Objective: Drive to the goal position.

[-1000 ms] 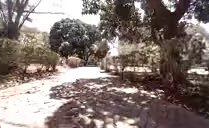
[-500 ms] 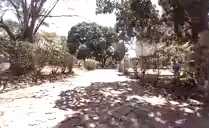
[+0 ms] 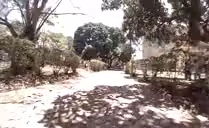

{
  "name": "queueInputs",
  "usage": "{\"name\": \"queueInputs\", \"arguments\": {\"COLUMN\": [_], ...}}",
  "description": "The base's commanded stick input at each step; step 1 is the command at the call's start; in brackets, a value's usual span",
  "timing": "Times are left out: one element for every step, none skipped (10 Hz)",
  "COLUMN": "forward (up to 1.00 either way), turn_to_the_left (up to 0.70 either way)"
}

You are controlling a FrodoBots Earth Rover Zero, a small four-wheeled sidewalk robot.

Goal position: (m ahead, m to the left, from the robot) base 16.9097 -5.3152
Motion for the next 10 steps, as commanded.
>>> {"name": "queueInputs", "arguments": {"forward": [0.85,0.85,0.85,0.85,0.85,0.85,0.85,0.85,0.85,0.85], "turn_to_the_left": [0.0,0.0,0.0,0.0,0.0,0.0,0.0,0.0,0.0,0.0]}}
